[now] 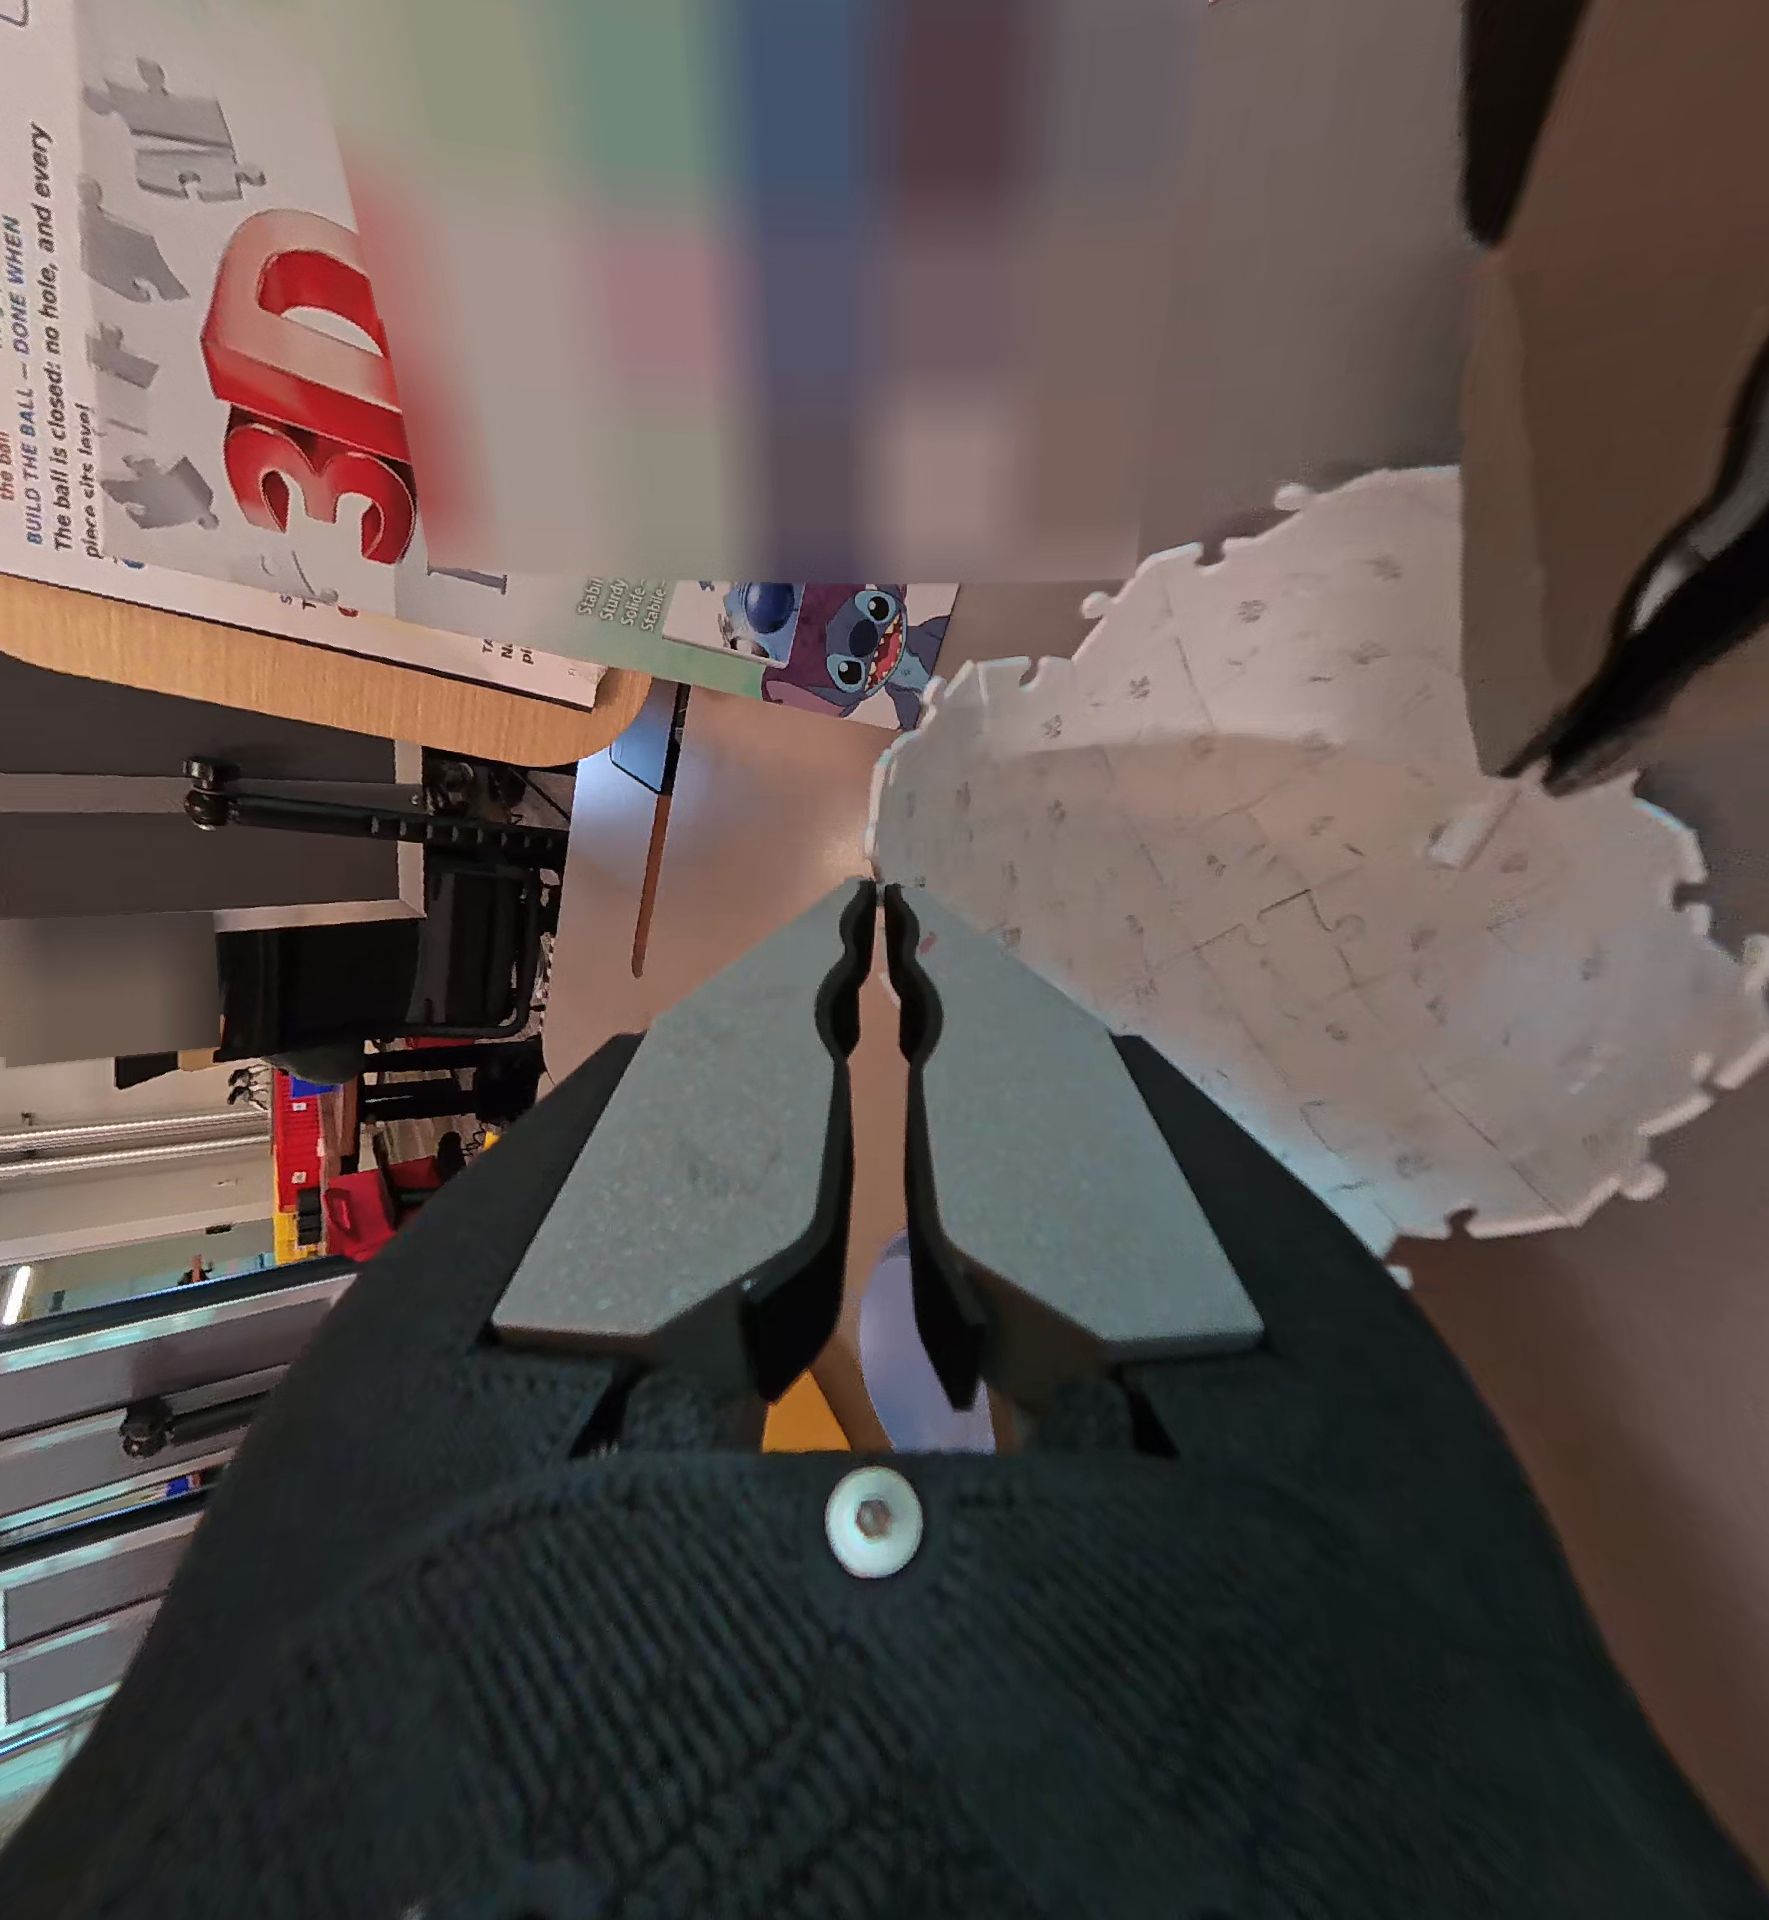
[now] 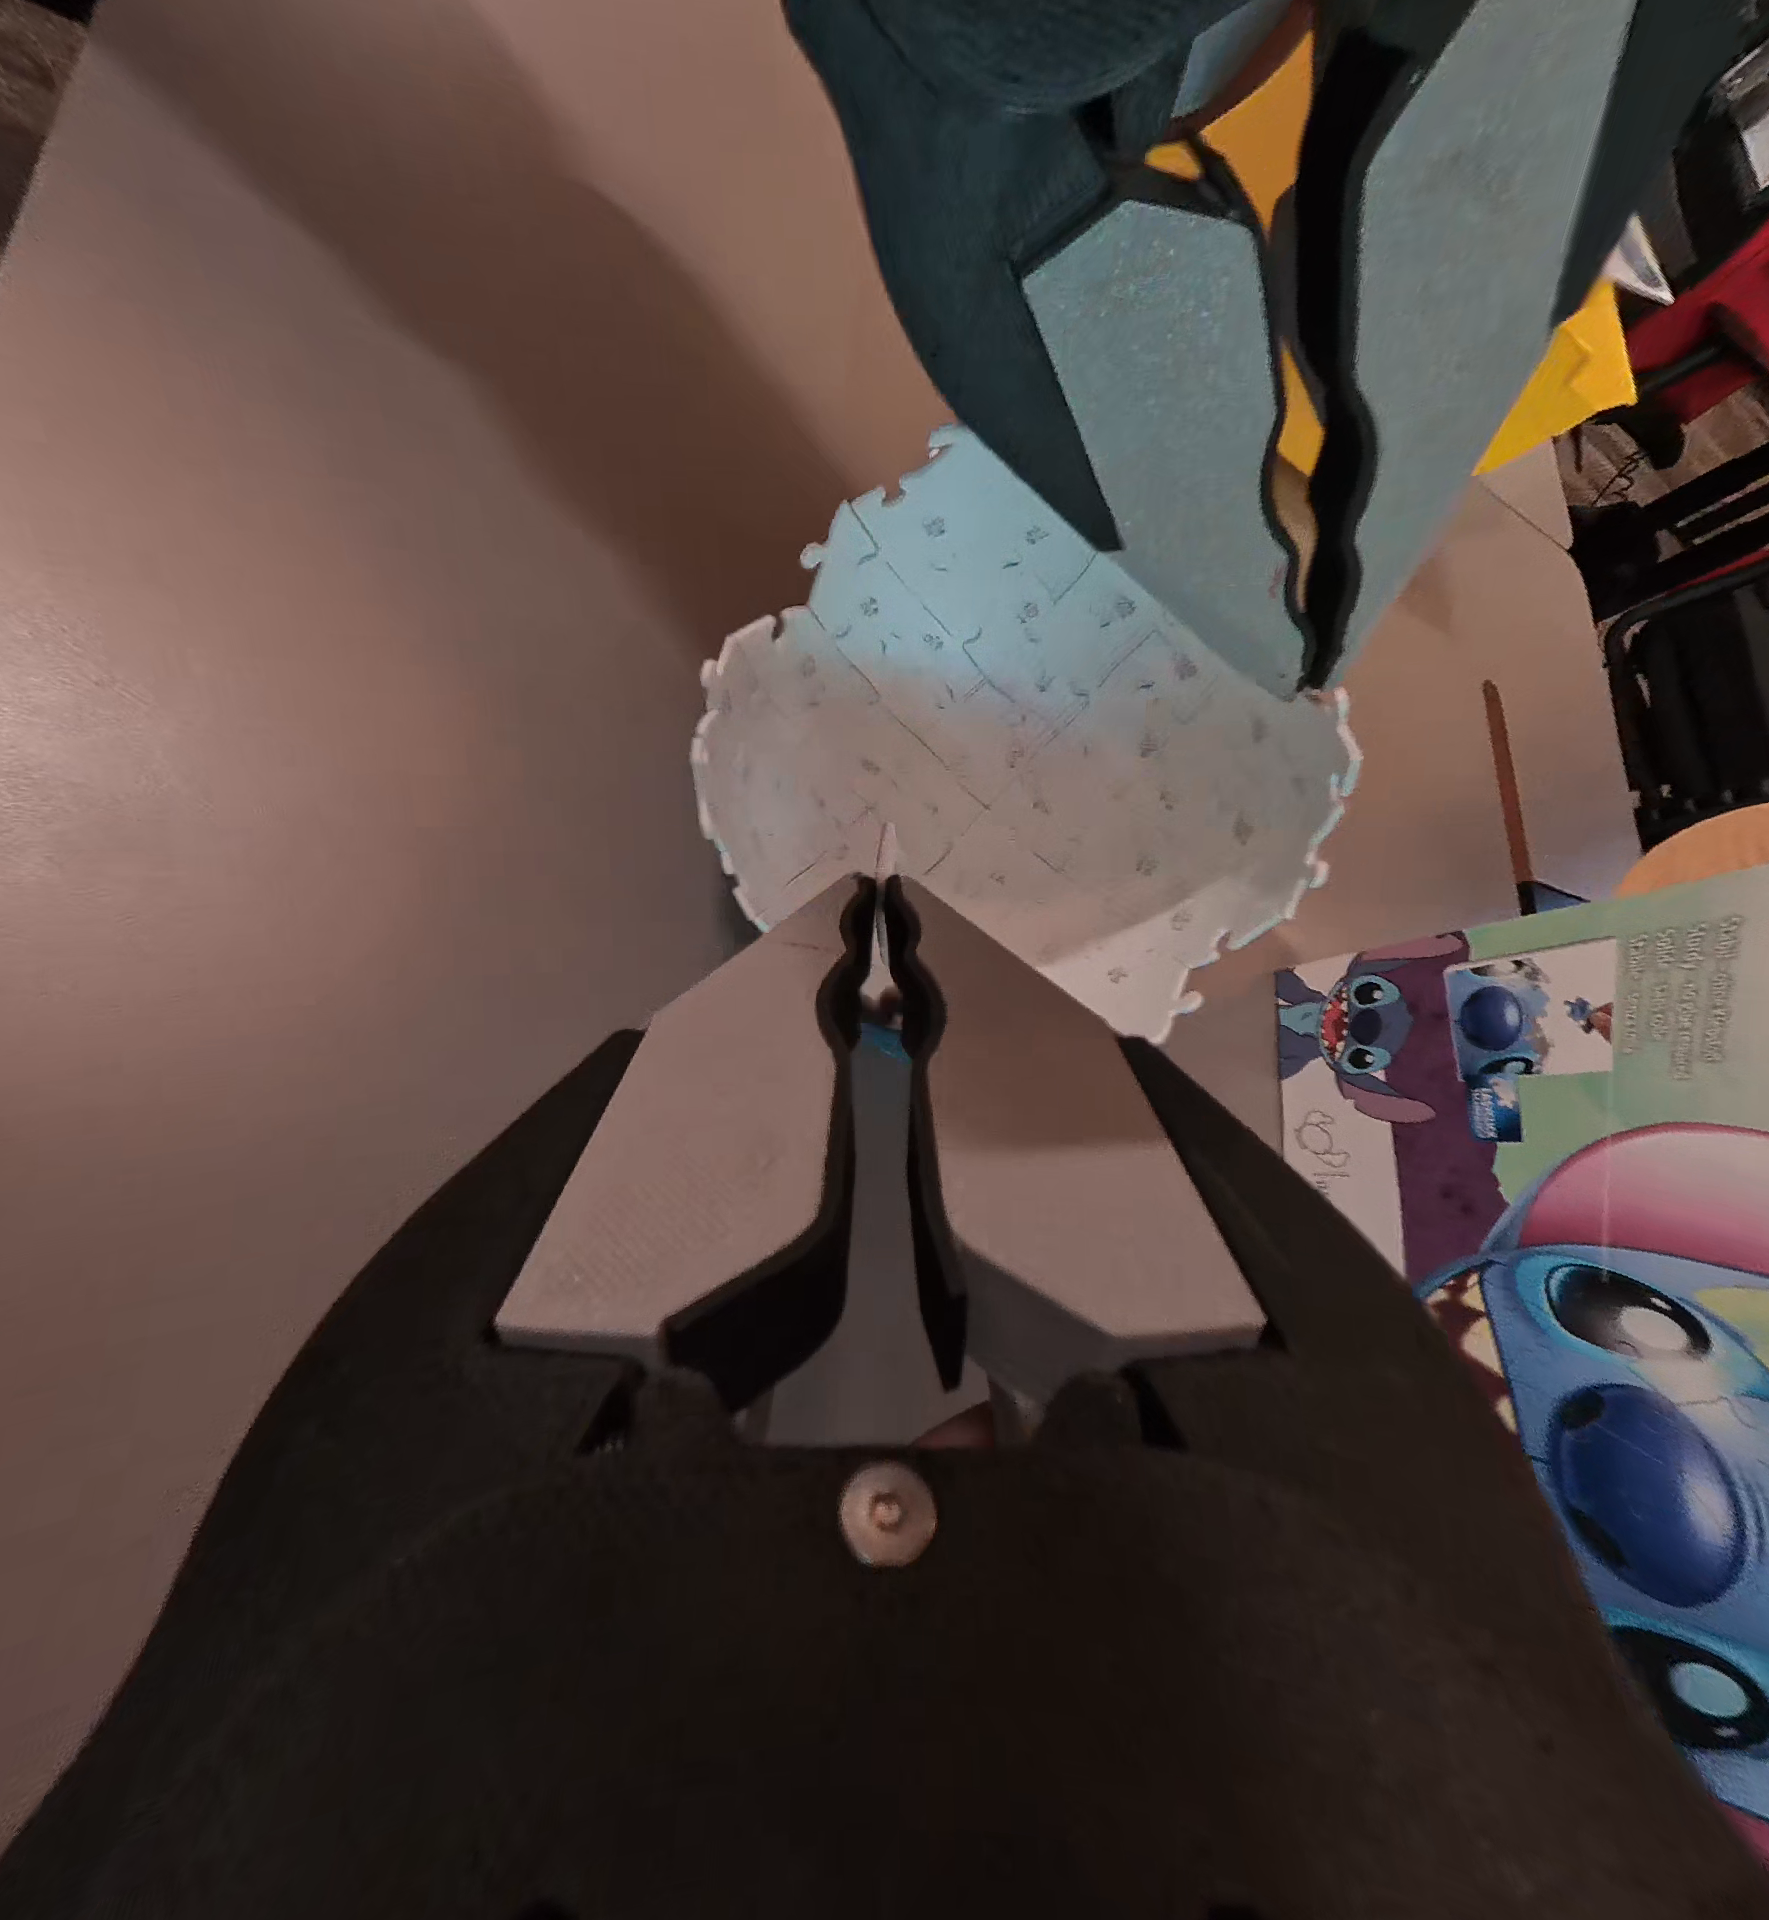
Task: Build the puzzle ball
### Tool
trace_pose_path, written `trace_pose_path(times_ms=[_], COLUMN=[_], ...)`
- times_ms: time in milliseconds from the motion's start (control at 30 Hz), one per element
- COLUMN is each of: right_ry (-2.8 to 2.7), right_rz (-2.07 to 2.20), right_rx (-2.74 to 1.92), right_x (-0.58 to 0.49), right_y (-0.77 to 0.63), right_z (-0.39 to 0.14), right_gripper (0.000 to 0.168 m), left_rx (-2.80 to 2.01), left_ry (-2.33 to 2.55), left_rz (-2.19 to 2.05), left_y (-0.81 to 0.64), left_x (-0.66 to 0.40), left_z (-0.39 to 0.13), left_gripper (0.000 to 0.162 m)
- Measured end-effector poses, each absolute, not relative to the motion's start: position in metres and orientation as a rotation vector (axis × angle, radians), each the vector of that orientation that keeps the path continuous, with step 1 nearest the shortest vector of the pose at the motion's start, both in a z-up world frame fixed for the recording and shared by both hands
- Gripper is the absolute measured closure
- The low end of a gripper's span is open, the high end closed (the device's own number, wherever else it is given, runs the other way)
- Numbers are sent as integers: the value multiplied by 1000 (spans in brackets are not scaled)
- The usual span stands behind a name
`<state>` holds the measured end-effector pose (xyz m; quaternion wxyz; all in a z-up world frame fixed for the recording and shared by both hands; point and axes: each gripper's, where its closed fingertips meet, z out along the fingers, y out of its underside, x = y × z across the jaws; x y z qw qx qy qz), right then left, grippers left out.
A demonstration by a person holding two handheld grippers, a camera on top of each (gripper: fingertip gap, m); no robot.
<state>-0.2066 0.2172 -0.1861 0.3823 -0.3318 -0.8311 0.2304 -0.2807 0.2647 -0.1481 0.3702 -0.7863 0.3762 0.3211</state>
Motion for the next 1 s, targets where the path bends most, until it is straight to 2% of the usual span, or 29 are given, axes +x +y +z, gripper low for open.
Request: trace_pose_path(times_ms=[267, 700, 1000], right_ry=[-2245, -2341, -1942], right_rz=[620, 683, 1028], right_rx=[-837, -905, -932], right_x=[-202, -212, -214], right_y=[219, 214, 233], right_z=[-176, -191, -122], right_gripper=[168, 168, 168], left_rx=[-1978, -1951, -1991], left_ry=[995, 980, 894], left_rz=[812, 792, 679], left_y=[270, 273, 273], left_x=[-276, -272, -280], left_z=[-147, -145, -142], left_gripper=[162, 162, 162])
